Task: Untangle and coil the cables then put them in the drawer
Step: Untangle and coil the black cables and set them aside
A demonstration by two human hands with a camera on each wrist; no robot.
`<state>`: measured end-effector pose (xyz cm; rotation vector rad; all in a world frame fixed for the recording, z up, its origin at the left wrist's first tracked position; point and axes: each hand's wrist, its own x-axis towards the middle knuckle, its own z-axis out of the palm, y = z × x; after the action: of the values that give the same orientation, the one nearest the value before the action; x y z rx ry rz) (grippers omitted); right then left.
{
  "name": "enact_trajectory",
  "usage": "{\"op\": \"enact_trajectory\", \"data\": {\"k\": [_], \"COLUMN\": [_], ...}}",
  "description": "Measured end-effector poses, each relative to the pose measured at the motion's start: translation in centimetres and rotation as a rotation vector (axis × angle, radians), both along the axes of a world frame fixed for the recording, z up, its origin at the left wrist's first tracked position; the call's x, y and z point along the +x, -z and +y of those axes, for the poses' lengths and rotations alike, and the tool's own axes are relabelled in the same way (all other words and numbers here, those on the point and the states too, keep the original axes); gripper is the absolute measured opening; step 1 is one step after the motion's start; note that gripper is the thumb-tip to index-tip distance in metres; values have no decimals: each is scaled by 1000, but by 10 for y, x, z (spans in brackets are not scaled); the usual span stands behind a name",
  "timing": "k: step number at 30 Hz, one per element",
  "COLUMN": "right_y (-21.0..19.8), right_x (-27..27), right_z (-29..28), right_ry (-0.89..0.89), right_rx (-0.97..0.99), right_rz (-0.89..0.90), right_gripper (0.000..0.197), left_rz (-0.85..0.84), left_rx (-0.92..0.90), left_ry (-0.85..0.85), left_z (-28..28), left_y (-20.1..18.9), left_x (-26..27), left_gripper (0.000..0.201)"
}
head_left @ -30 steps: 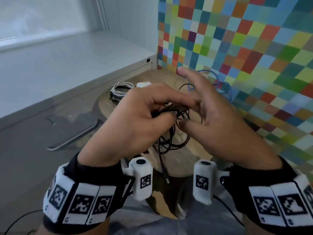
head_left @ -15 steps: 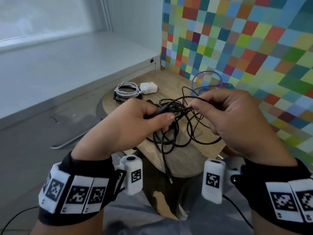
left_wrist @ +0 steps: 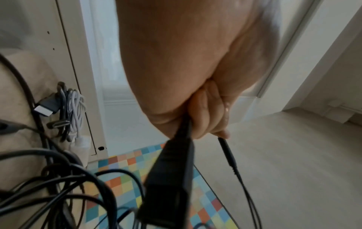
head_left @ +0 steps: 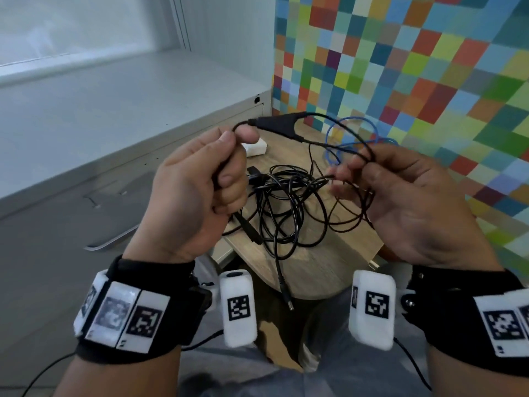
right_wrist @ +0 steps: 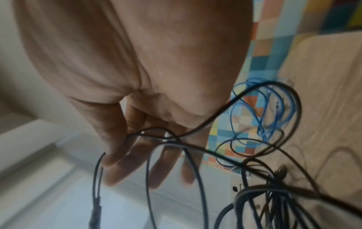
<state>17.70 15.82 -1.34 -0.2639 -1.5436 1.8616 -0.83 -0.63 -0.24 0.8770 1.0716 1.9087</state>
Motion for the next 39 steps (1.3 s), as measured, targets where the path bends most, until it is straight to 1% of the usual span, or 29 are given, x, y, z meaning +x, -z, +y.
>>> {"op": "enact_trajectory", "data": {"k": [2, 5, 7, 9, 11, 13, 14, 16, 18, 20, 22, 25, 27, 30, 33, 37, 39], "right_y": [-2, -6, -6, -7, -6, -1, 4, 12, 18, 22, 23, 21, 18, 16, 16, 9, 1], "right_x": [1, 2, 1, 3, 3, 0, -2, -8, -12, -14, -14, -7, -4, -6, -12, -17, -19], "right_z": [2, 0, -2, -3, -1, 1, 1, 0, -3, -5, -4, 2, 5, 4, -5, -21, -31], "right_ry": [-23, 7, 17, 26, 60, 144, 199, 295, 339, 337, 308, 294, 299, 307, 299, 253, 215], "right_rx": [-71, -96, -130, -161, -154, -56, 43, 308, 509, 569, 609, 634, 625, 666, 776, 1007, 1101], "right_rz": [54, 37, 32, -5, -79, -205, -285, -458, -582, -638, -683, -700, -681, -701, -771, -837, -846], "right_gripper": [29, 23, 23, 22, 20, 19, 22, 27, 26, 26, 20, 15, 15, 16, 16, 24, 25], "left_rz": [-19, -62, -119, -196, -260, -291, -297, -291, -259, -222, -214, -258, -254, -141, 22, 440, 693], "left_rx": [-10, -48, -58, -44, -14, 21, 39, 72, 102, 139, 180, 244, 232, 150, 61, -142, -225], "left_ry": [7, -28, -70, -110, -148, -168, -170, -168, -177, -200, -260, -410, -505, -525, -449, -340, -324], "left_z": [4, 10, 12, 12, 11, 9, 8, 9, 12, 14, 14, 6, 1, 0, 5, 19, 25], "left_y": [2, 5, 4, 4, 4, 3, 1, -1, -3, -3, -4, -6, -8, -9, -9, -4, 5], "left_x": [4, 7, 7, 5, 2, 1, 2, 8, 16, 23, 21, 4, -7, -7, 9, 34, 40], "left_gripper": [32, 32, 32, 30, 30, 28, 26, 25, 24, 24, 23, 22, 22, 21, 21, 21, 22]}}
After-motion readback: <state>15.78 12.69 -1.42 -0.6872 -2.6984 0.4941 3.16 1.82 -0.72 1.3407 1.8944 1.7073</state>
